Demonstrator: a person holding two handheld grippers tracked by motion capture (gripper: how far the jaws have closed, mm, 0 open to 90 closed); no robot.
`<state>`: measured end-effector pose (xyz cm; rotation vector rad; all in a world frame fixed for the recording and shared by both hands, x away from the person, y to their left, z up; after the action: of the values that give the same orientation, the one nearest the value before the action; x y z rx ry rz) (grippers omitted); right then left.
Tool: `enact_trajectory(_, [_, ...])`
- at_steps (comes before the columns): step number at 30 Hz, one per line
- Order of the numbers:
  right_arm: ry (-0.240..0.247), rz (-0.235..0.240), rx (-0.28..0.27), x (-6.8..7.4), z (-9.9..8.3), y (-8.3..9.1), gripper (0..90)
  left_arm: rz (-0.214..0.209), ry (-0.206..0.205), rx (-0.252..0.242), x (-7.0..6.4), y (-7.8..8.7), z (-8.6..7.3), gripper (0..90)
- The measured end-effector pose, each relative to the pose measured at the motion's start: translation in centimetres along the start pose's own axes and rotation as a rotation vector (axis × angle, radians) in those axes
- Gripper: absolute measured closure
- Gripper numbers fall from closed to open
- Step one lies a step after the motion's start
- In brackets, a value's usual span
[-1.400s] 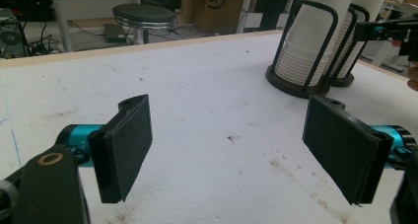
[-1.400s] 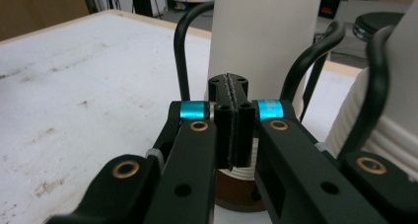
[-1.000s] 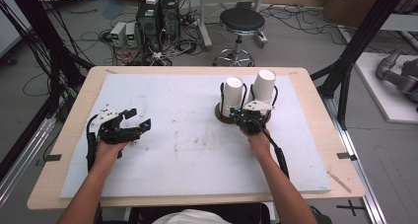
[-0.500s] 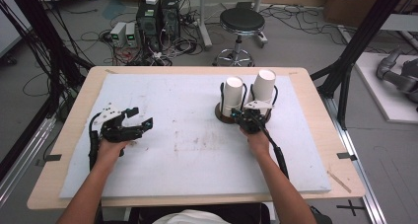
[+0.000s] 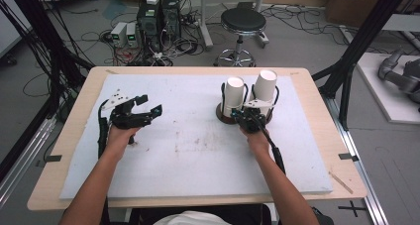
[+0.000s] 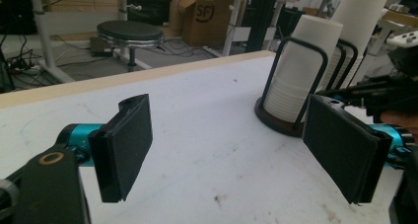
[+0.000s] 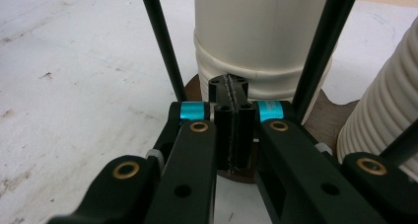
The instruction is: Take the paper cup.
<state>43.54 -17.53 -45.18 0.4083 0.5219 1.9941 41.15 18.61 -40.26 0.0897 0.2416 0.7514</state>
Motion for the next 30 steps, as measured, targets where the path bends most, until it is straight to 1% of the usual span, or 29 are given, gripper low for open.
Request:
enact_trajectory(1, [0.000, 0.000, 0.000, 0.0, 0.0, 0.0, 90.0, -0.007, -0.004, -0.001, -0.1, -0.4, 0.3, 19.4])
enact_trajectory(2, [0.000, 0.001, 0.003, 0.0, 0.0, 0.0, 90.0, -0.023, -0.006, 0.004, -0.3, -1.2, 0.8, 19.3])
enact_trajectory(3, [0.001, -0.002, 0.003, 0.0, 0.0, 0.0, 90.0, -0.023, -0.006, 0.004, -0.3, -1.2, 0.8, 19.3])
enact_trajectory(4, [0.001, -0.002, 0.003, 0.0, 0.0, 0.0, 90.0, -0.029, -0.016, 0.015, -0.5, -1.6, 1.0, 19.3])
enact_trajectory(5, [0.001, -0.002, 0.003, 0.0, 0.0, 0.0, 90.0, -0.030, -0.043, 0.032, -0.7, -2.1, 1.3, 19.3])
enact_trajectory(6, [0.001, -0.004, 0.003, 0.0, 0.0, 0.0, 90.0, -0.041, -0.066, 0.047, -0.8, -2.6, 1.5, 19.8])
enact_trajectory(7, [0.000, -0.003, 0.006, 0.0, 0.0, 0.0, 90.0, -0.056, -0.072, 0.055, -0.9, -3.1, 1.6, 22.0])
enact_trajectory(8, [0.005, -0.005, 0.006, 0.0, -0.1, 0.0, 90.0, -0.068, -0.075, 0.050, -1.0, -3.6, 1.8, 22.7])
enact_trajectory(10, [0.006, -0.006, 0.005, 0.0, -0.1, -0.1, 90.0, -0.087, -0.072, 0.060, -1.1, -4.5, 1.9, 22.6])
enact_trajectory(11, [0.005, -0.006, 0.006, 0.0, -0.1, -0.1, 90.0, -0.097, -0.059, 0.063, -1.3, -5.1, 2.1, 22.5])
enact_trajectory(12, [0.005, -0.006, 0.006, 0.0, -0.1, -0.1, 90.0, -0.114, -0.035, 0.070, -1.4, -5.6, 2.3, 21.3])
enact_trajectory(13, [0.005, -0.006, 0.006, 0.0, -0.1, -0.1, 90.0, -0.118, -0.020, 0.065, -1.5, -6.1, 2.5, 19.6])
enact_trajectory(14, [0.004, -0.007, 0.006, 0.0, -0.1, -0.1, 90.0, -0.128, -0.016, 0.064, -1.7, -6.6, 2.7, 19.0])
enact_trajectory(16, [0.002, -0.008, 0.007, 0.0, -0.1, -0.1, 90.0, -0.145, -0.023, 0.060, -2.0, -7.5, 3.3, 19.1])
enact_trajectory(17, [0.009, -0.009, 0.006, 0.0, -0.1, -0.1, 90.0, -0.153, -0.024, 0.056, -2.2, -7.8, 3.5, 19.0])
enact_trajectory(18, [0.019, -0.012, 0.007, 0.0, -0.1, -0.1, 90.0, -0.169, -0.021, 0.044, -2.5, -8.3, 3.9, 19.0])
enact_trajectory(19, [0.019, -0.012, 0.007, 0.0, -0.1, -0.1, 90.0, -0.180, -0.023, 0.039, -2.7, -8.7, 4.2, 19.0])
enact_trajectory(20, [0.019, -0.014, 0.007, 0.0, -0.1, -0.1, 90.0, -0.191, -0.032, 0.038, -2.9, -9.1, 4.6, 19.1])
enact_trajectory(23, [0.019, -0.011, 0.007, 0.0, -0.1, -0.1, 90.0, -0.216, -0.053, 0.040, -3.7, -10.4, 5.5, 19.0])
enact_trajectory(26, [0.018, -0.012, 0.007, 0.0, -0.1, -0.1, 90.0, -0.230, -0.073, 0.038, -4.1, -11.5, 6.1, 19.1])
enact_trajectory(28, [0.019, -0.011, 0.007, 0.0, -0.1, -0.1, 90.0, -0.245, -0.079, 0.058, -4.5, -12.3, 6.4, 19.1])
enact_trajectory(29, [0.014, -0.010, 0.008, 0.0, -0.1, -0.1, 90.0, -0.252, -0.091, 0.063, -4.7, -12.9, 6.6, 19.1])
enact_trajectory(30, [0.014, -0.010, 0.008, 0.0, -0.1, -0.1, 90.0, -0.258, -0.094, 0.060, -4.9, -13.2, 6.7, 19.1])
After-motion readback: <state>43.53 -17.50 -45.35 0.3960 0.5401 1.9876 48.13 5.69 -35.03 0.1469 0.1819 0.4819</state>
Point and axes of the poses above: each handheld gripper's, and its own axes: y roughly backward along the jaws, z roughly out of its top, x roughly to its left, the point moved 4 cm from there along -y, roughly forward along the jaws, and after that the axes turned 4 degrees about -z, right-handed, at the moved point
